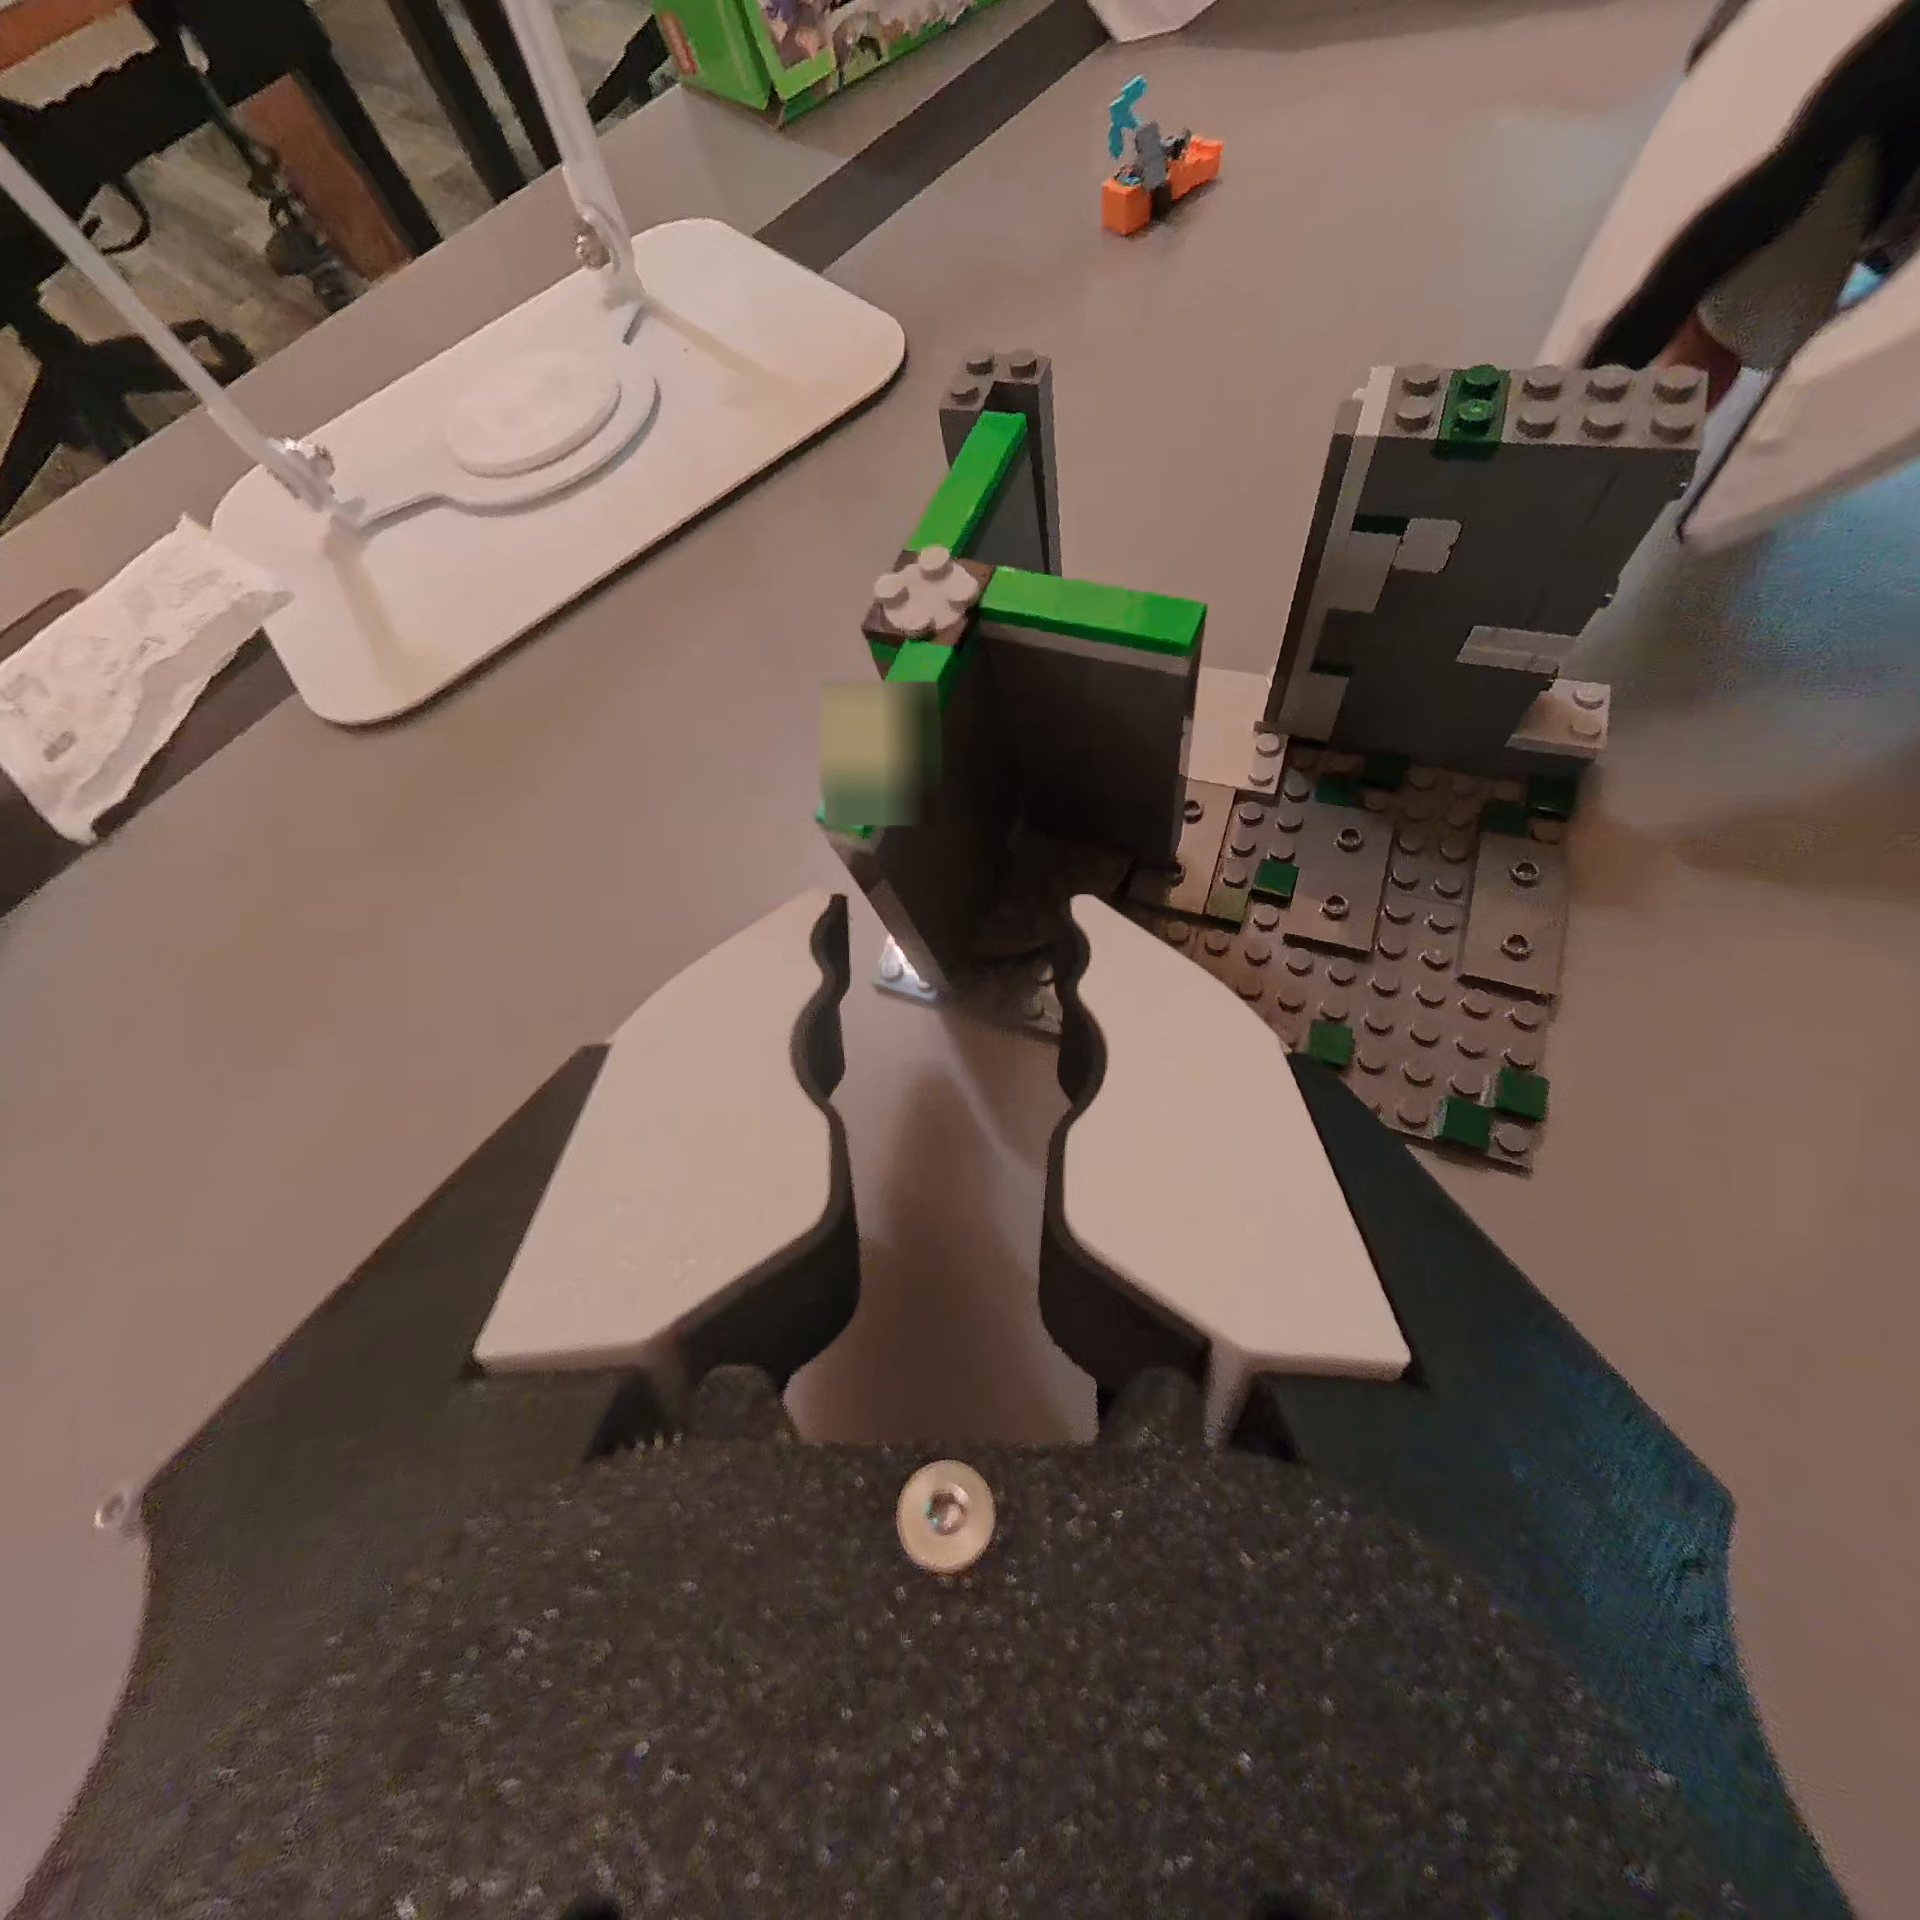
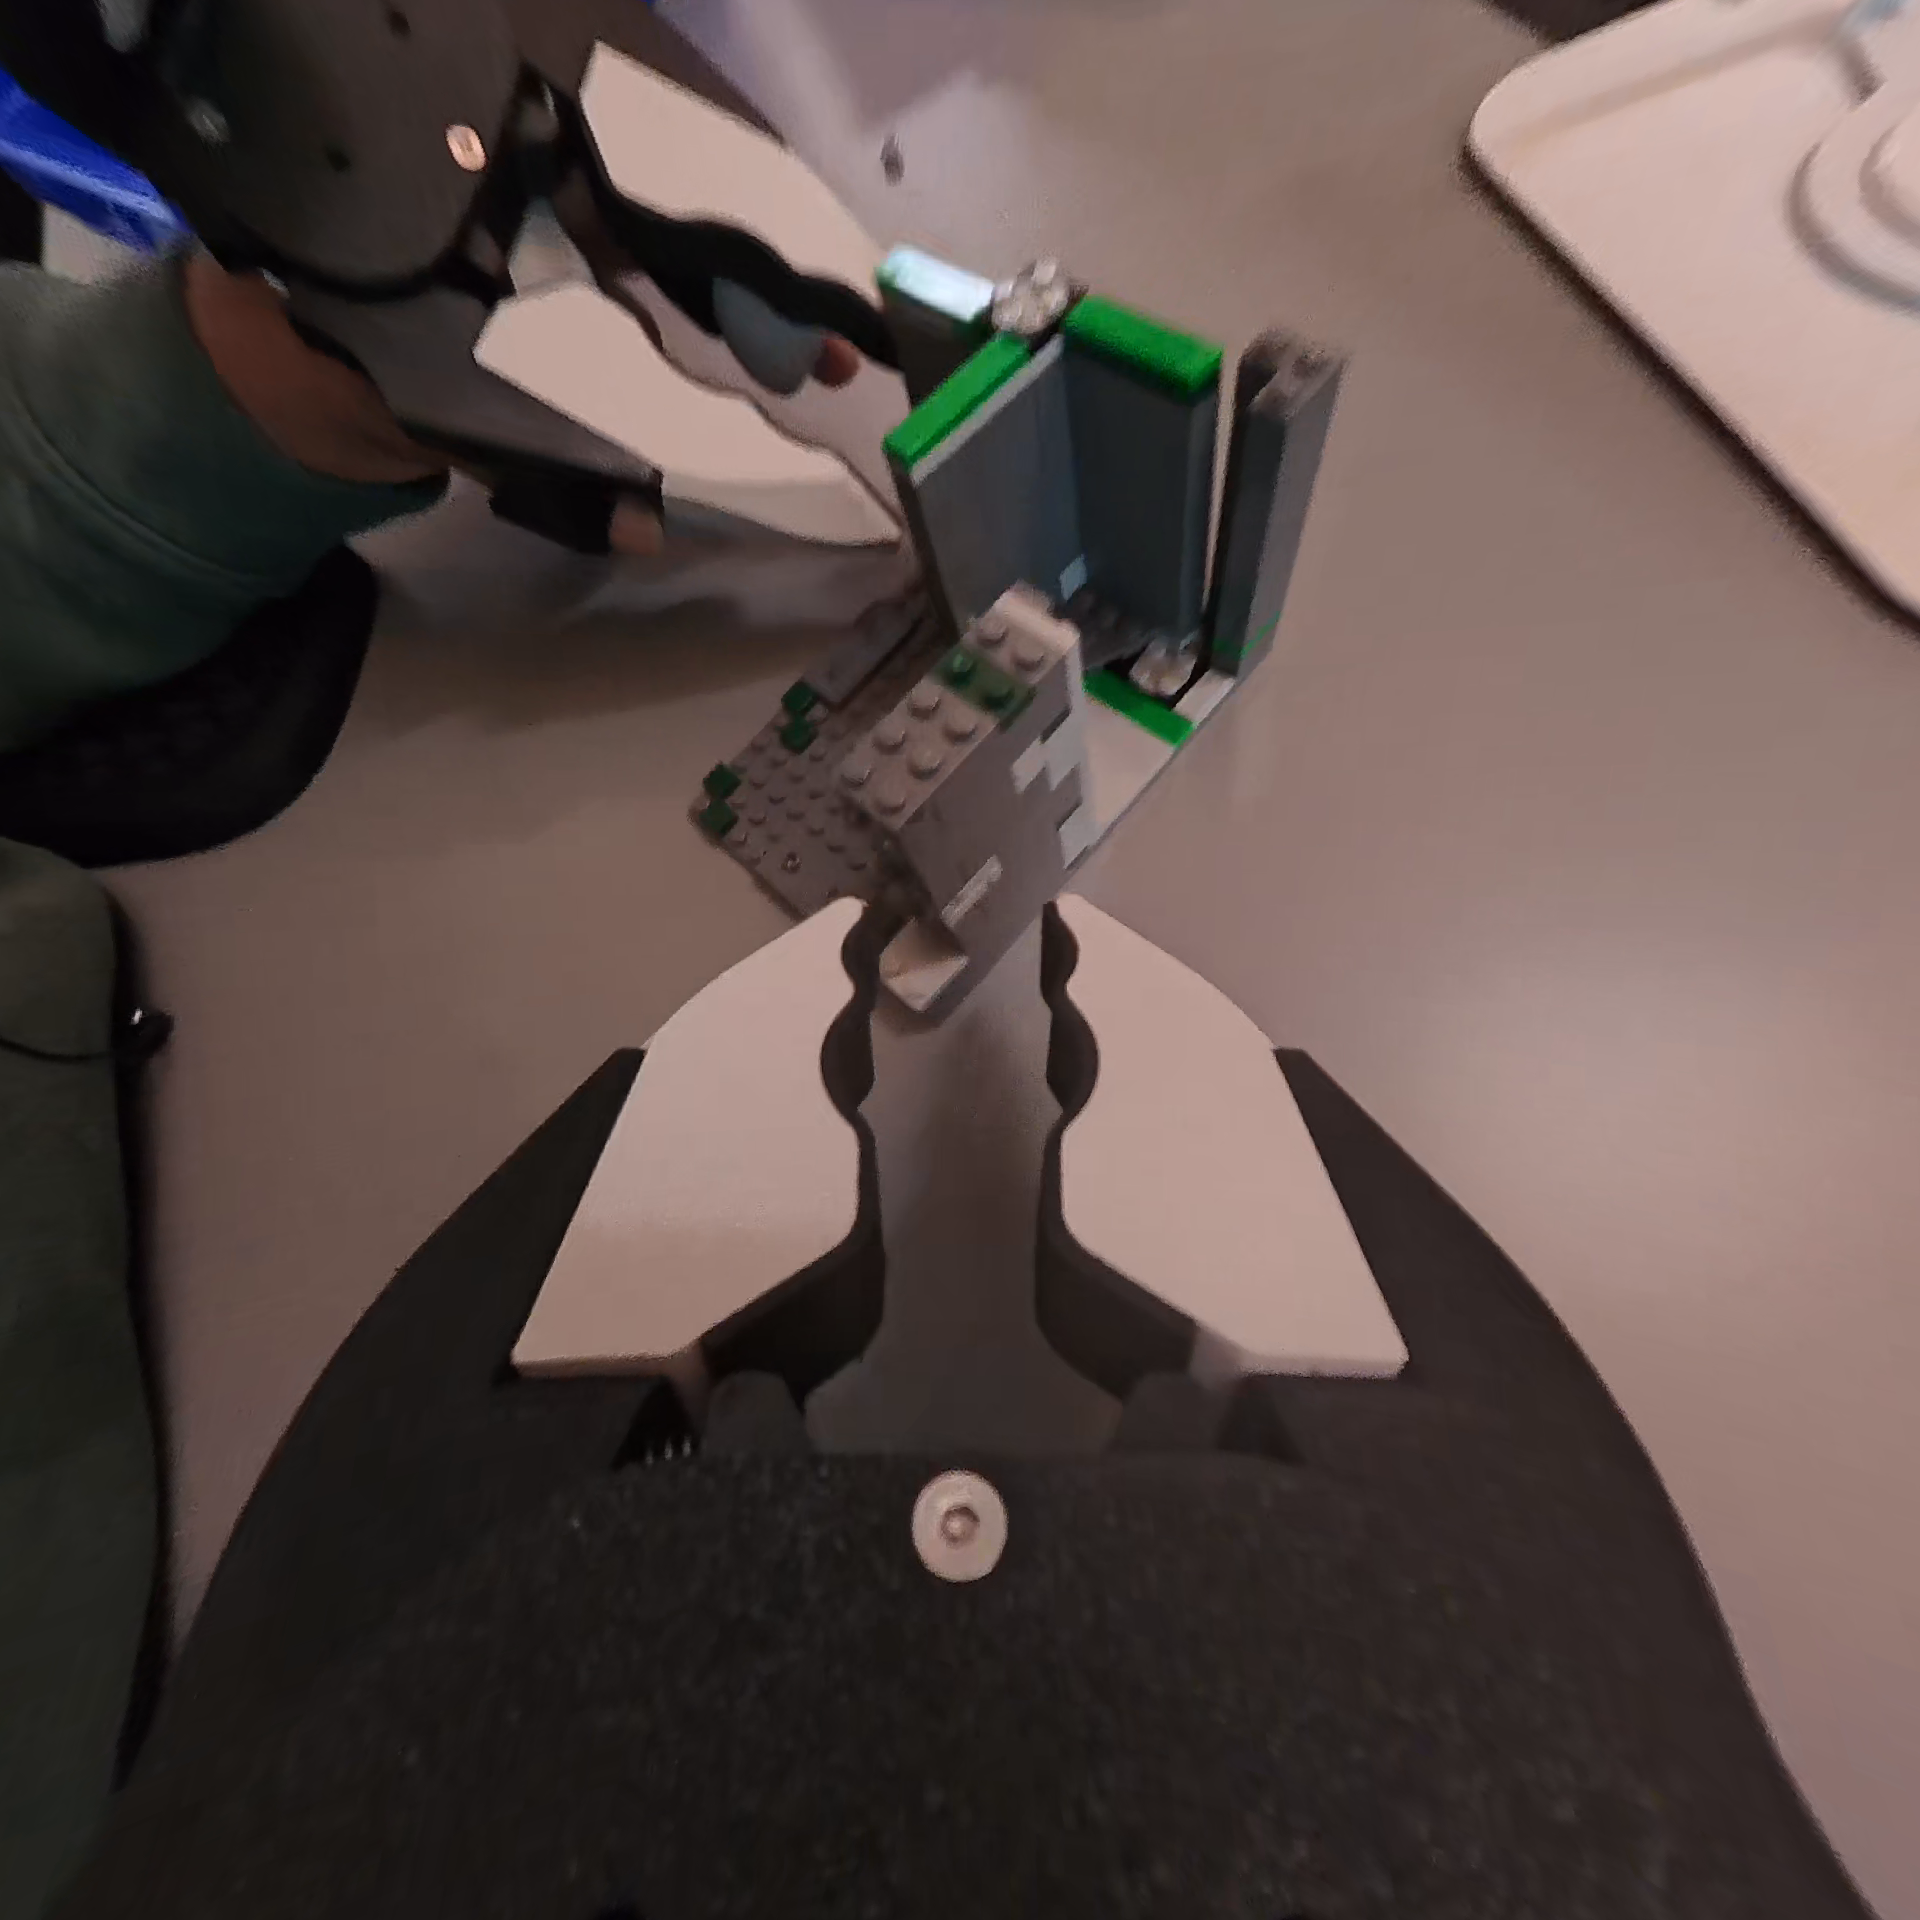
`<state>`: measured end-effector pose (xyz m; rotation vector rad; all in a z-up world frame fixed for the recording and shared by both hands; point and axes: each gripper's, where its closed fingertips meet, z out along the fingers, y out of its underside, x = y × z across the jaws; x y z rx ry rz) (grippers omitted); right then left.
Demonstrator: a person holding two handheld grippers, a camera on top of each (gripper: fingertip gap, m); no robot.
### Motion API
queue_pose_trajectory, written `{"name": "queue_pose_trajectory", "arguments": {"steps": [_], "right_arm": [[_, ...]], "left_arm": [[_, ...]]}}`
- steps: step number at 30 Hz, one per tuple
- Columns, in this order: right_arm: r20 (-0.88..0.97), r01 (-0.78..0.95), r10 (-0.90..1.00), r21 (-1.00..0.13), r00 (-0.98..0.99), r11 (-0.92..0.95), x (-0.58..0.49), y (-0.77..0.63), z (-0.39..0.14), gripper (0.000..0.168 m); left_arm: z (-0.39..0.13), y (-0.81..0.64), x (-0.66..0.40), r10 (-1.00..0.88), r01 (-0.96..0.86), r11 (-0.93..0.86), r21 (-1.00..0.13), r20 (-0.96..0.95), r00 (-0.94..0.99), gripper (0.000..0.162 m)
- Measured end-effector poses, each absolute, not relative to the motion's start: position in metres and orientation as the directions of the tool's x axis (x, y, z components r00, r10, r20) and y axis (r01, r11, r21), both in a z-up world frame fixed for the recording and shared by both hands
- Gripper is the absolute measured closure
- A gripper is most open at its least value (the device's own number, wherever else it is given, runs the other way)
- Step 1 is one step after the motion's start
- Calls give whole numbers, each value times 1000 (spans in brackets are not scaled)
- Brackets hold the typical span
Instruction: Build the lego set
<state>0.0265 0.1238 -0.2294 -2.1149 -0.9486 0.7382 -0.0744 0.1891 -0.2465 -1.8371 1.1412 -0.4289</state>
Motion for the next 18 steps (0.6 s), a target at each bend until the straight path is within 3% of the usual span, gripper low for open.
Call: {"name": "queue_pose_trajectory", "arguments": {"steps": [4,9,13,18], "right_arm": [[-214,359,802,-809,558,-466,25,130,-221,140],[-220,369,809,-803,545,-468,25,126,-232,140],[-228,359,810,-808,541,-467,26,126,-230,140],[-243,347,808,-809,537,-475,27,126,-232,140]], "left_arm": [[-240,197,-68,-885,-510,-89,-855,-167,434,124],[-233,197,-57,-924,-491,-26,-871,-166,344,147],[-228,195,-60,-937,-488,1,-873,-172,306,154],[-216,191,-70,-953,-431,-4,-902,-127,275,155]]}}
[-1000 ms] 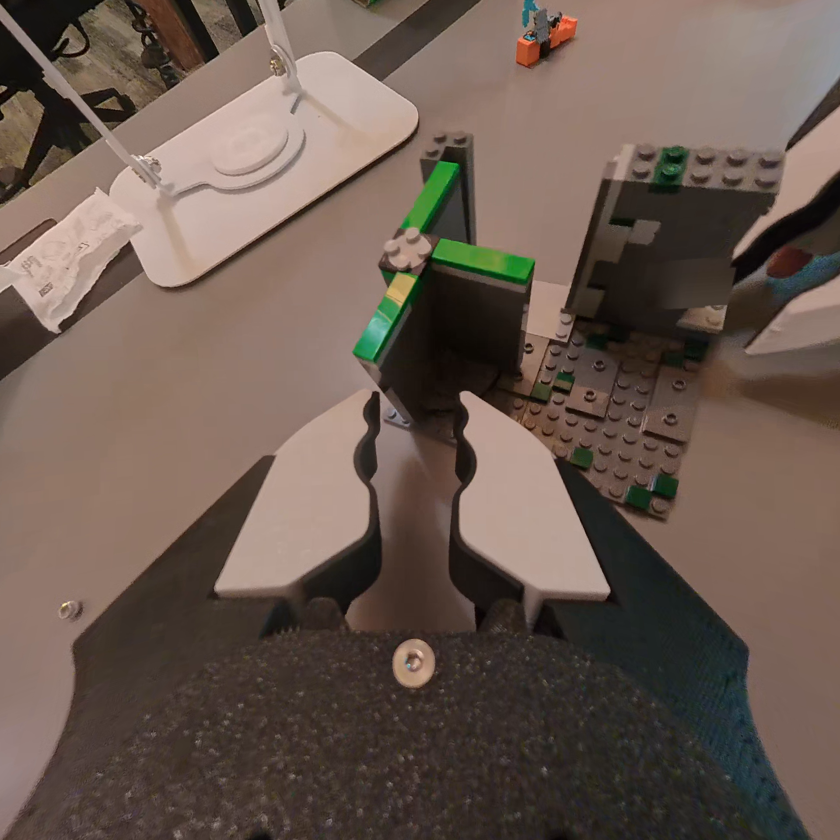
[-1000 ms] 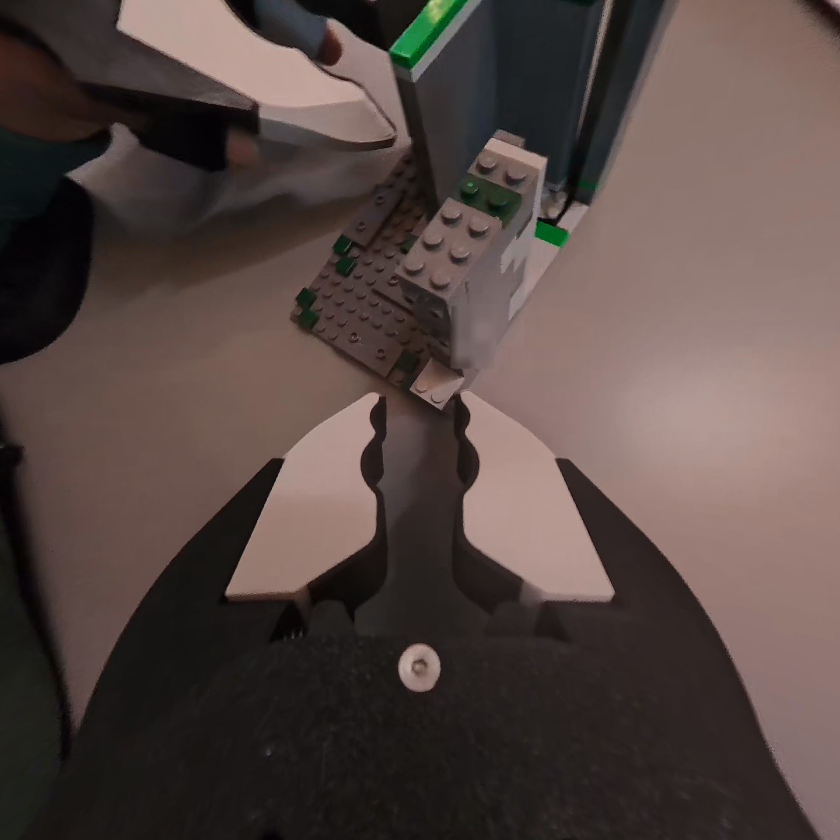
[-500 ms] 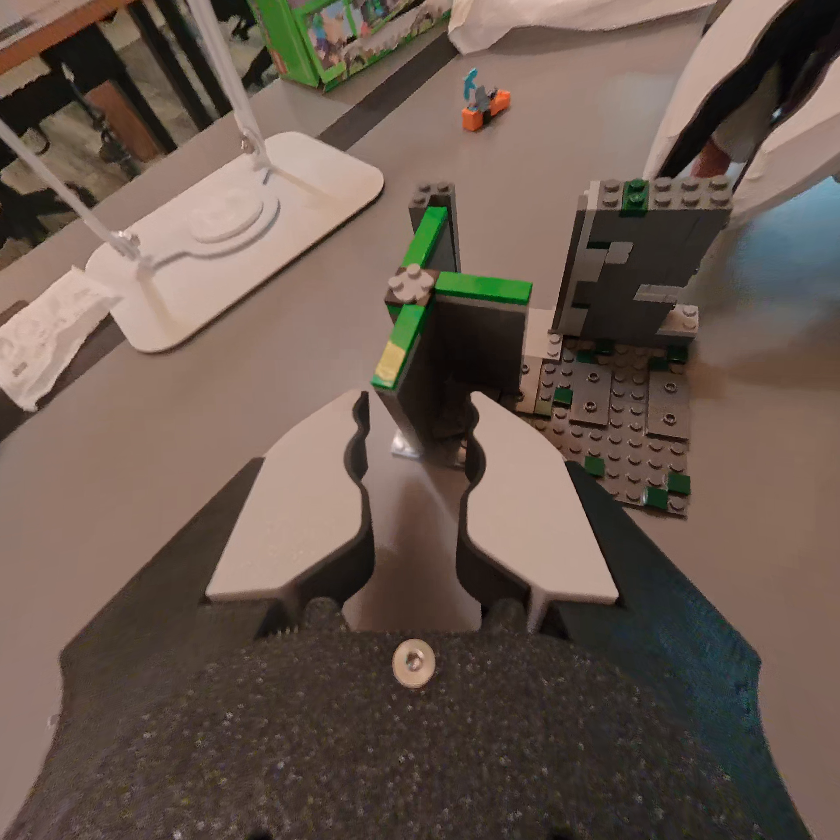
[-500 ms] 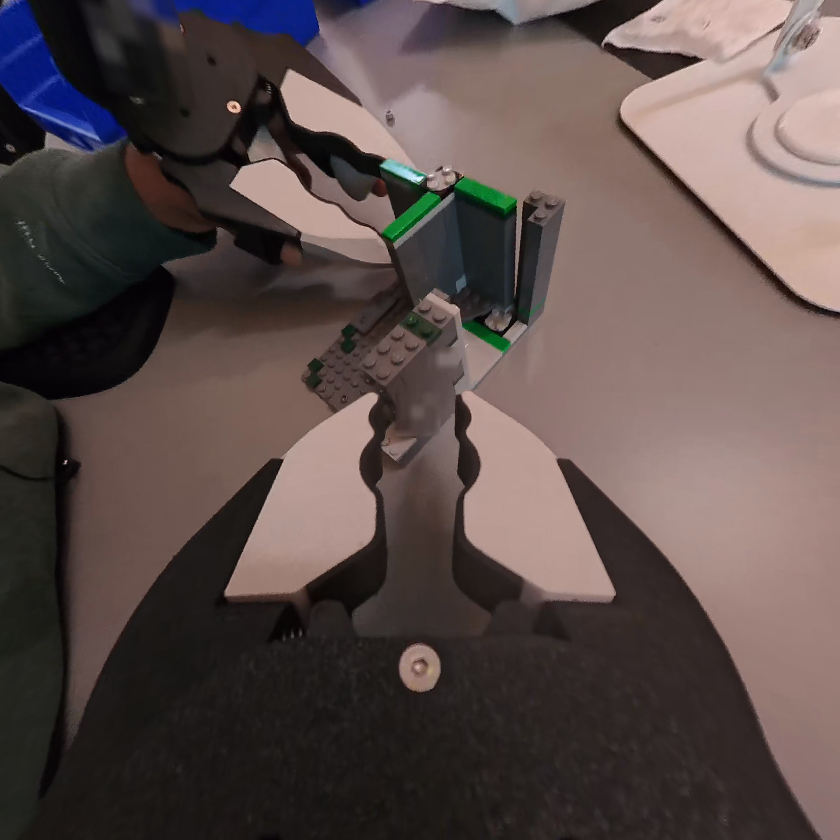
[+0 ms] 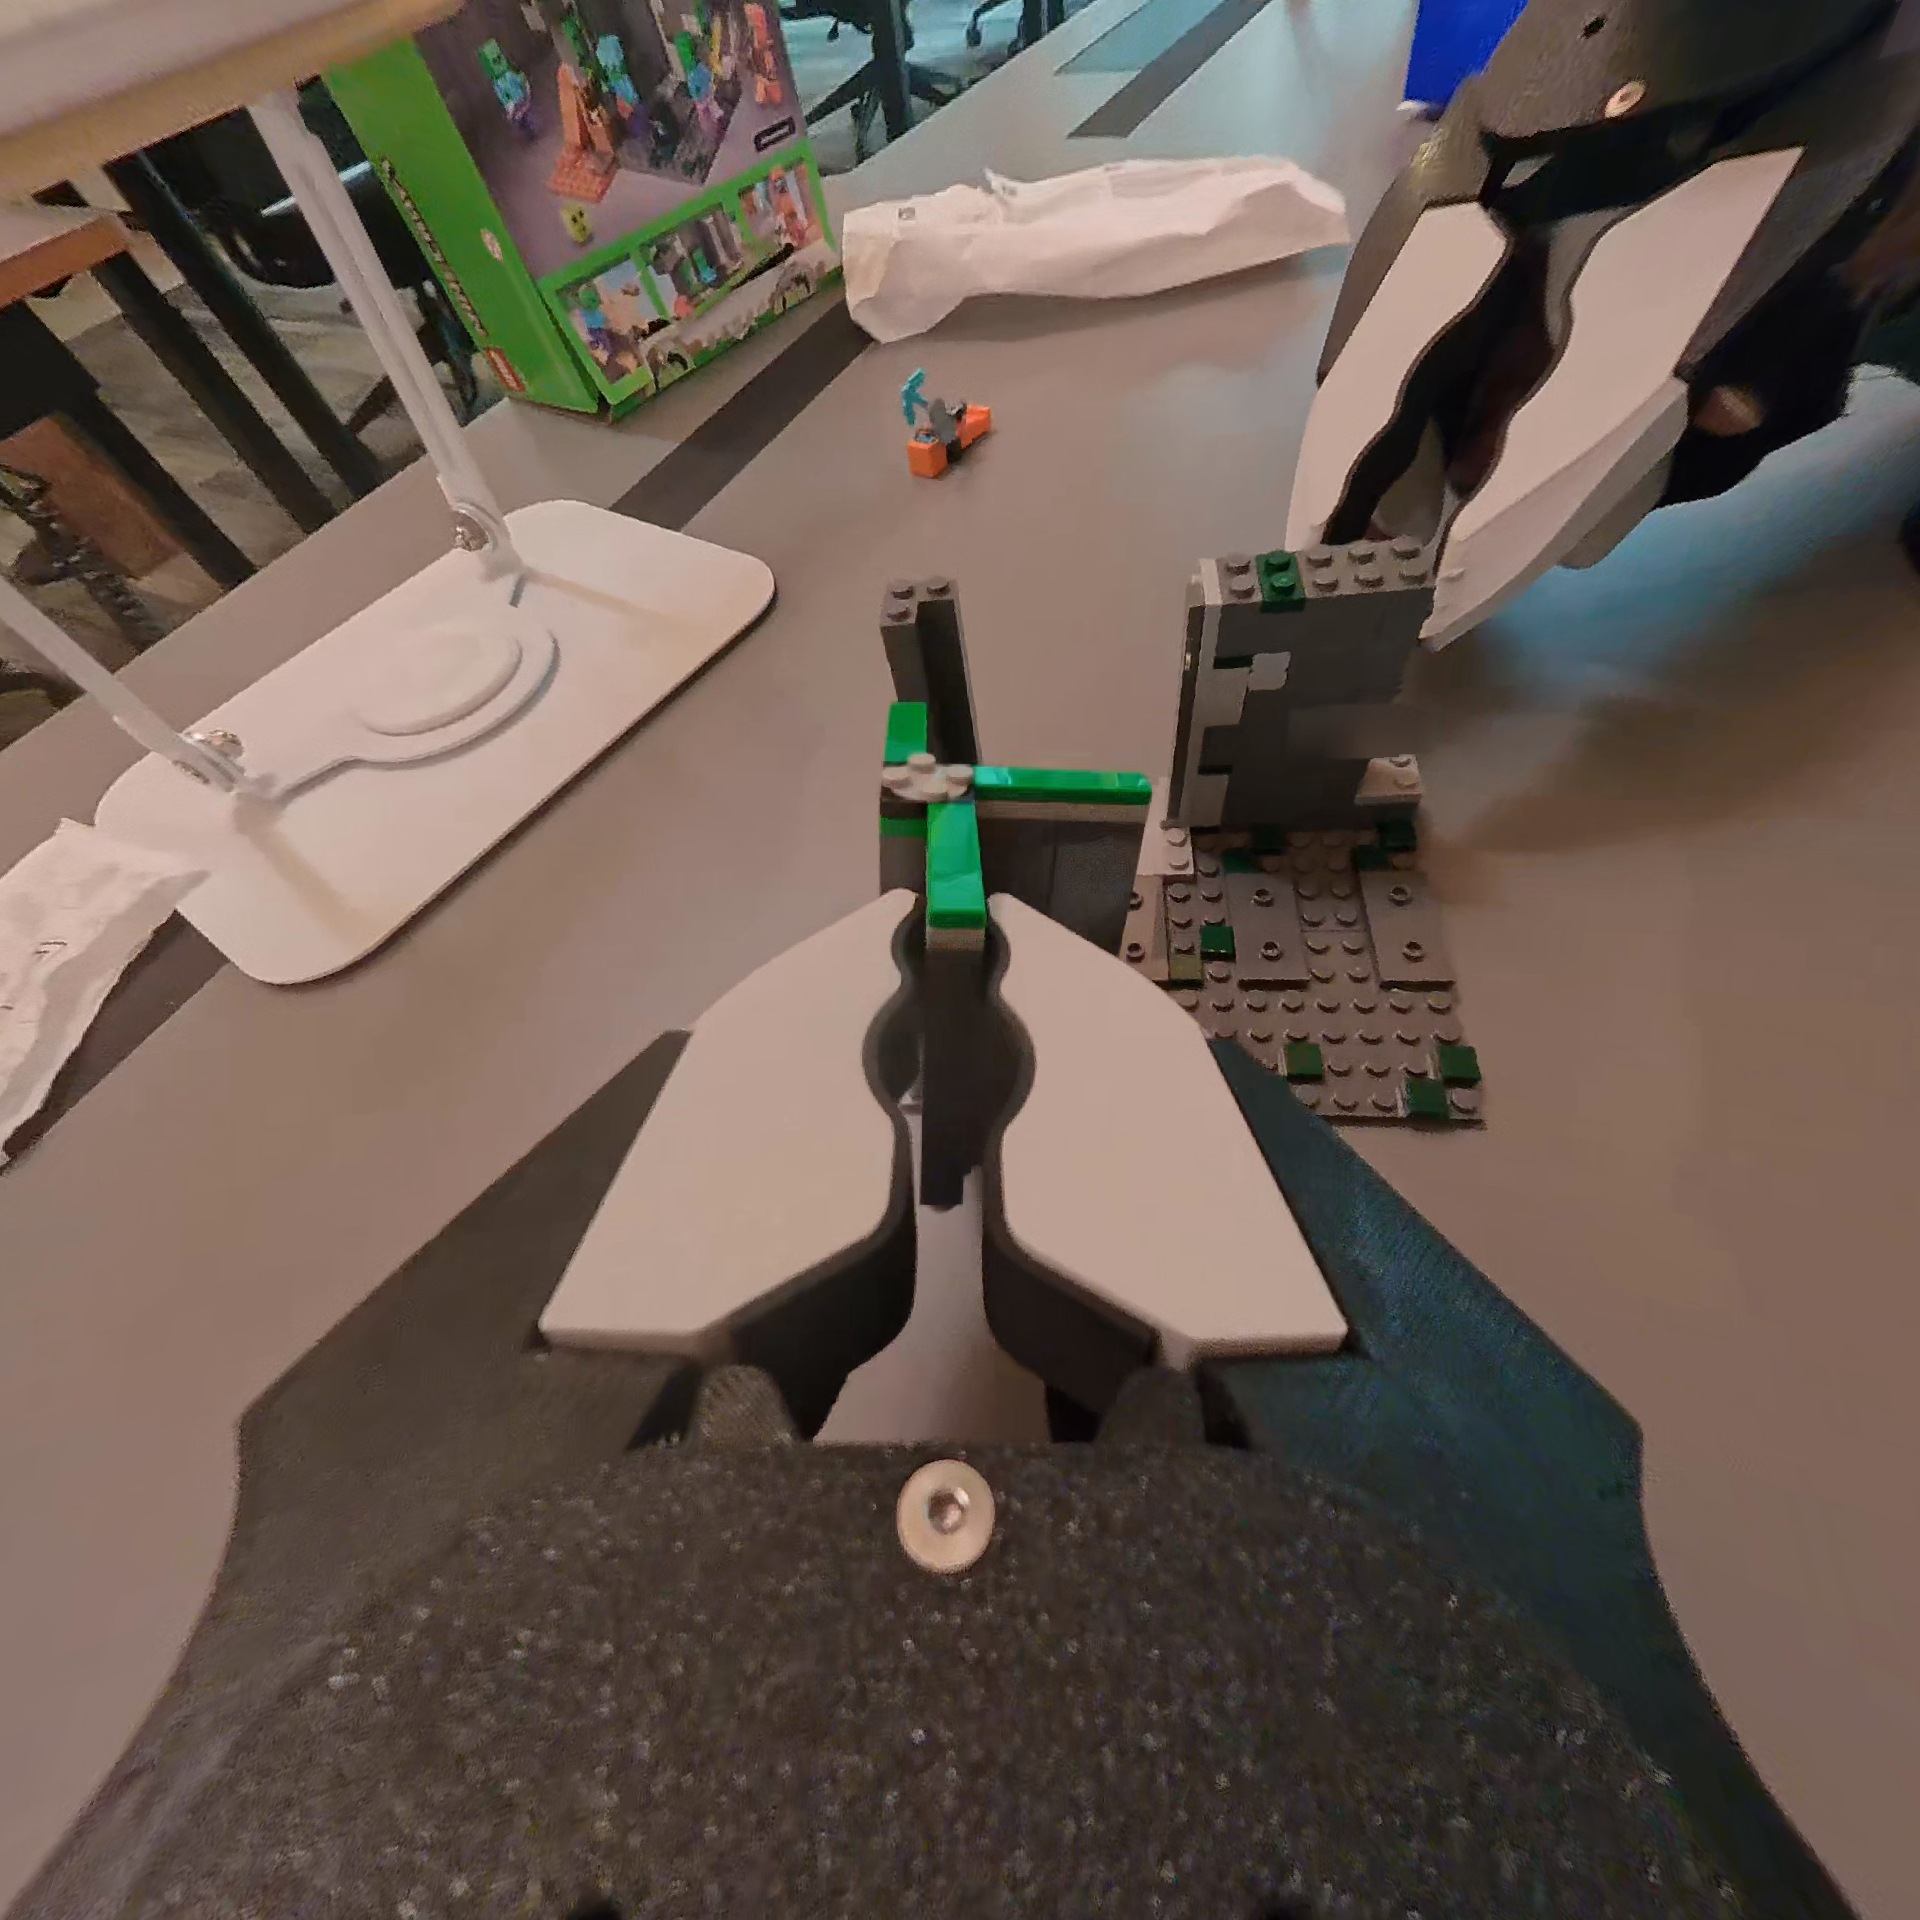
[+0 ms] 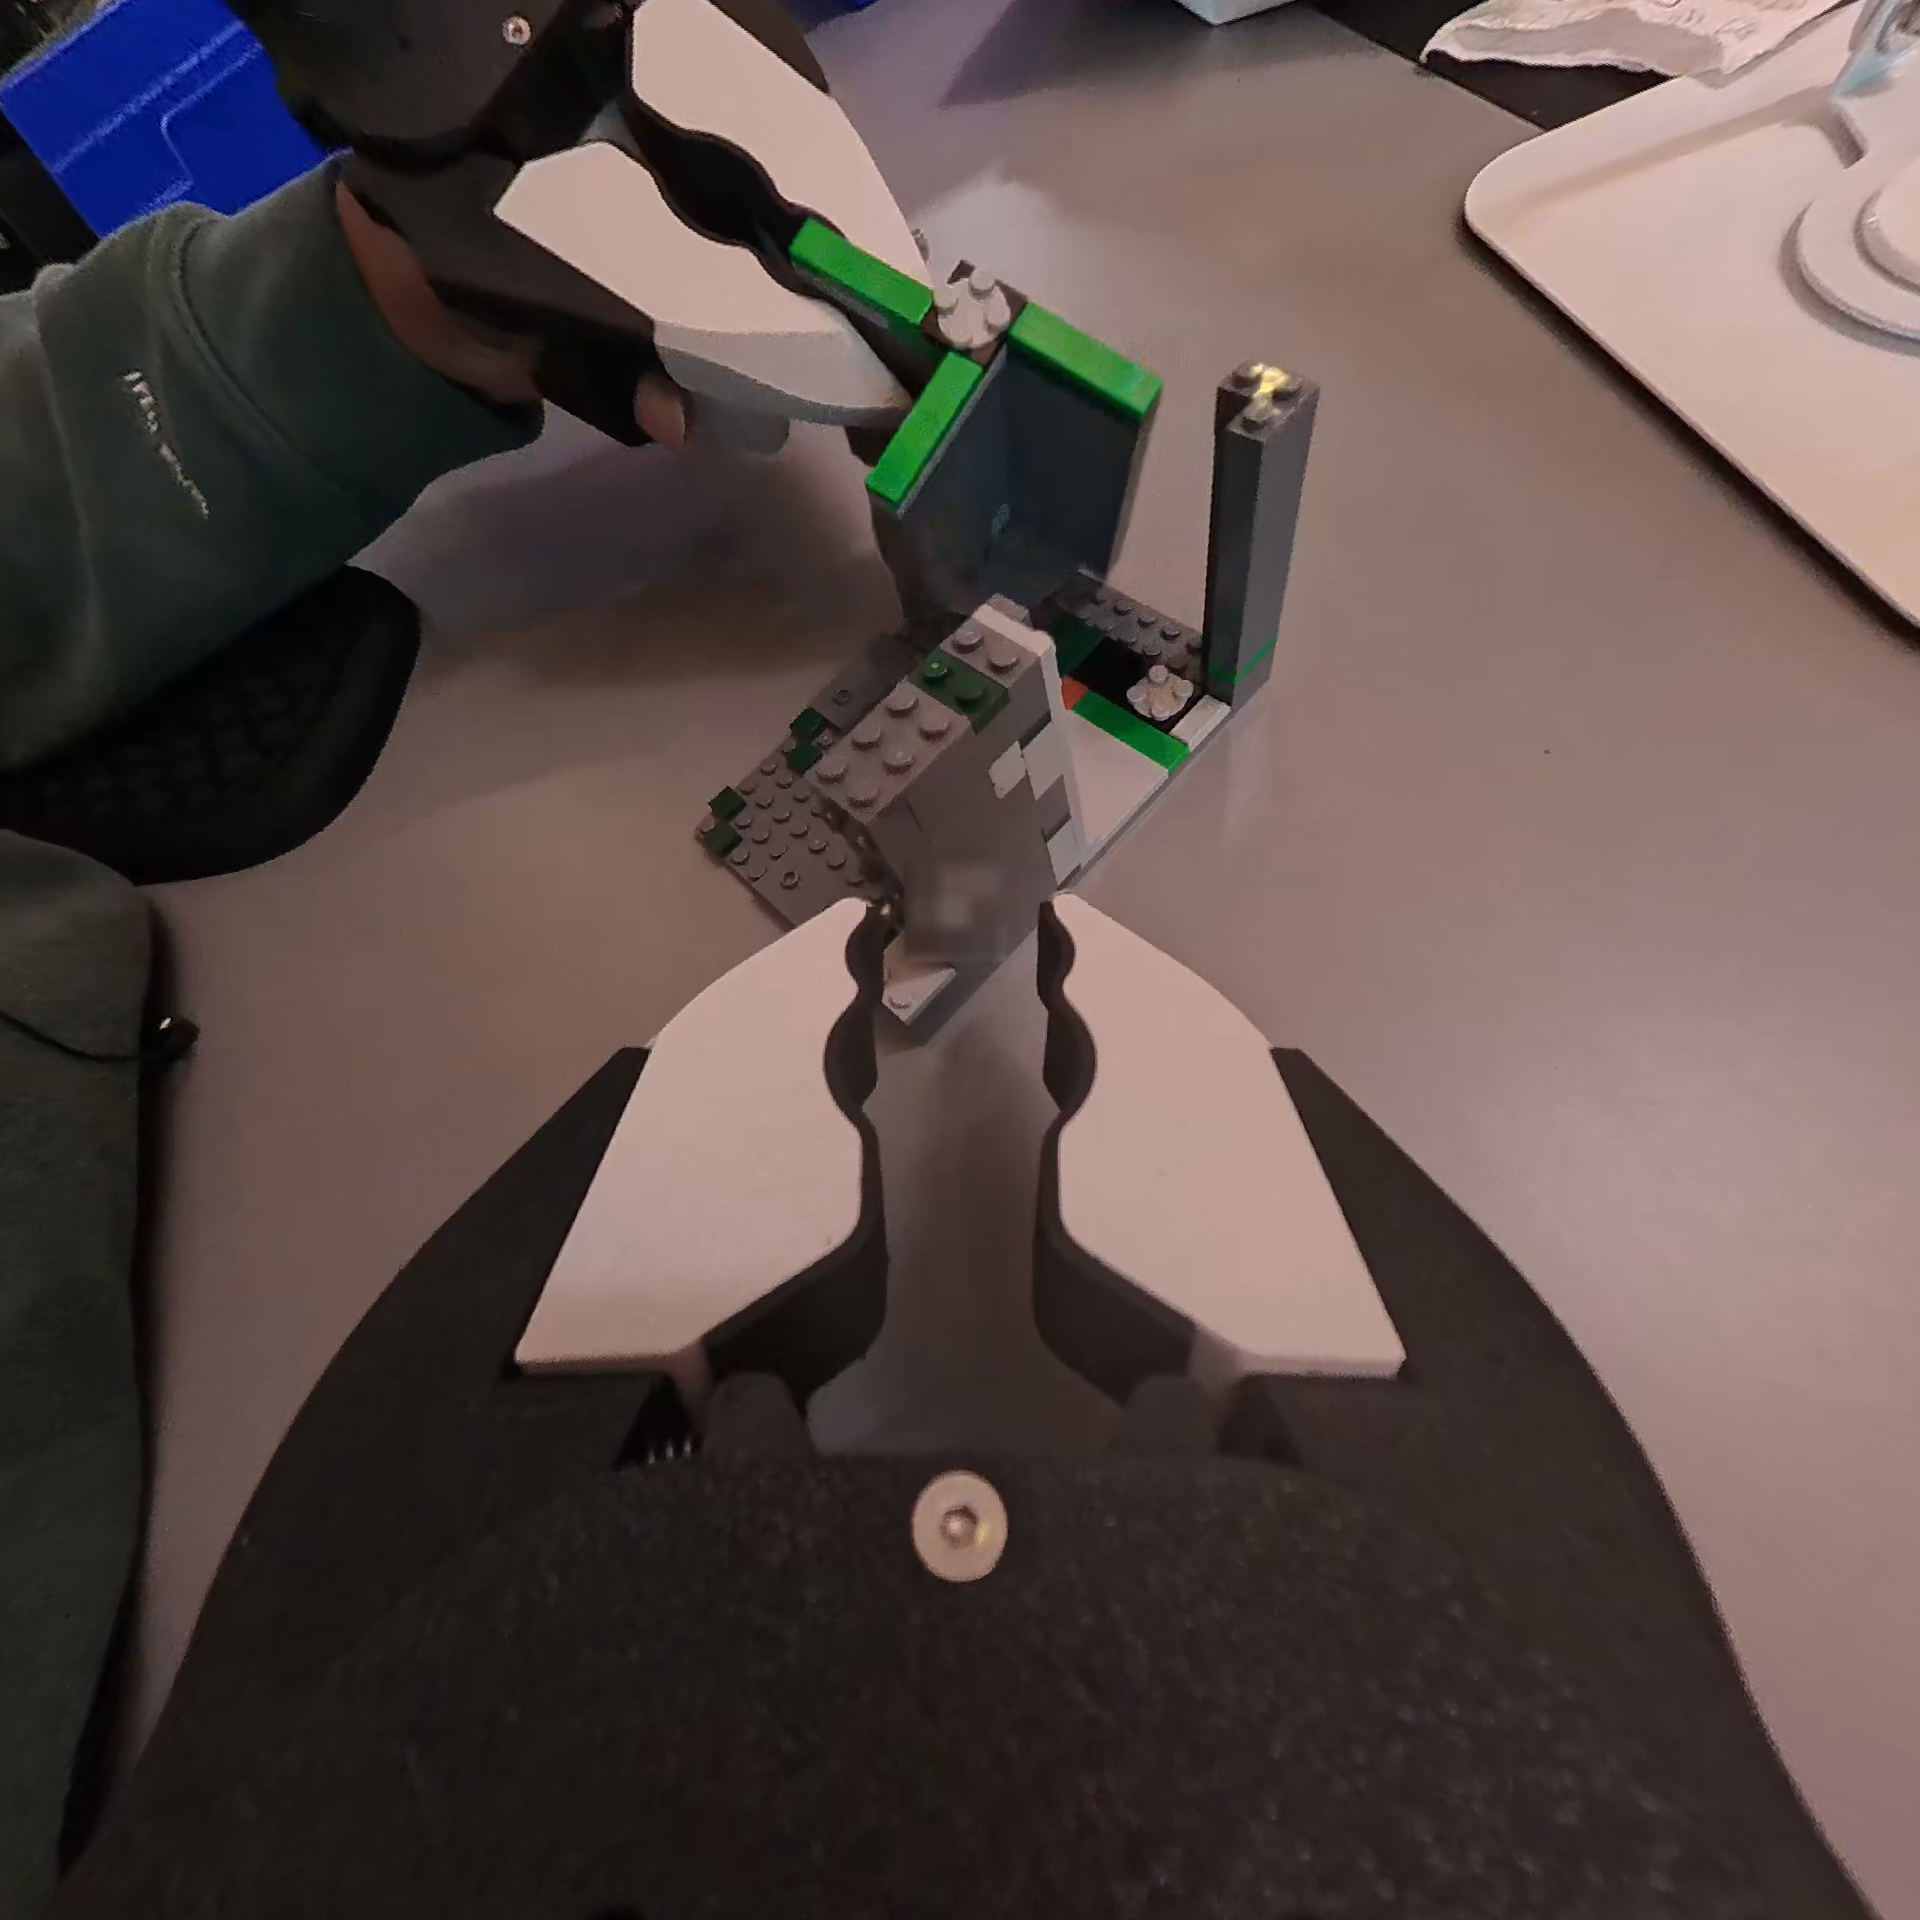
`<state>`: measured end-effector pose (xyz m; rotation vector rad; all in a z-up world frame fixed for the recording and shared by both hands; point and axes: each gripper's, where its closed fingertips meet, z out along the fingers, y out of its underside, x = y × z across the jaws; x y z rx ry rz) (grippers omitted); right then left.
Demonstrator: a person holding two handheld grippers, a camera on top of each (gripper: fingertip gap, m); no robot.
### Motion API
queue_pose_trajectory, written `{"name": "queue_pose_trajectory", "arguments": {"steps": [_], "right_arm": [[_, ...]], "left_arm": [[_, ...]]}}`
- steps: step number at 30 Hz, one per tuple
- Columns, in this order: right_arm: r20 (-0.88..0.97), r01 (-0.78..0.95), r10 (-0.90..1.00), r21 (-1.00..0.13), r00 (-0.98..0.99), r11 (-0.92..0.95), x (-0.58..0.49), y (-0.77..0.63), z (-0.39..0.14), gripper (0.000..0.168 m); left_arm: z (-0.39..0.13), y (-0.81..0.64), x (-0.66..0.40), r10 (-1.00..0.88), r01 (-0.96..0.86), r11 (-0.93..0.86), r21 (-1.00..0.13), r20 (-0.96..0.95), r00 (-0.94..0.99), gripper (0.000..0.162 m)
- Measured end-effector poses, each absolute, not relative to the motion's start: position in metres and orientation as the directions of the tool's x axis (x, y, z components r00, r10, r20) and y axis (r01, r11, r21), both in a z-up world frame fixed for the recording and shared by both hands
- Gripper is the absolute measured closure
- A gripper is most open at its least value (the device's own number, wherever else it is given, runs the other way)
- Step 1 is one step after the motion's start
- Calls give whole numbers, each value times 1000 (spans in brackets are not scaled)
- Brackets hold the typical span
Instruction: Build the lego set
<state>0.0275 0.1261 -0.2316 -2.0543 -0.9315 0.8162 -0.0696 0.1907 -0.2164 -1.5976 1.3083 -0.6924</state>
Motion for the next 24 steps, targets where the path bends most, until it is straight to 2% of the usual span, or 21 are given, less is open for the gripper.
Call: {"name": "queue_pose_trajectory", "arguments": {"steps": [16,24], "right_arm": [[-255,341,807,-808,532,-480,30,125,-234,141],[-251,339,811,-813,528,-473,31,123,-233,141]], "left_arm": [[-193,190,-59,-980,-156,-125,-980,97,176,155],[-208,197,-49,-976,-207,-157,-966,119,185,155]]}}
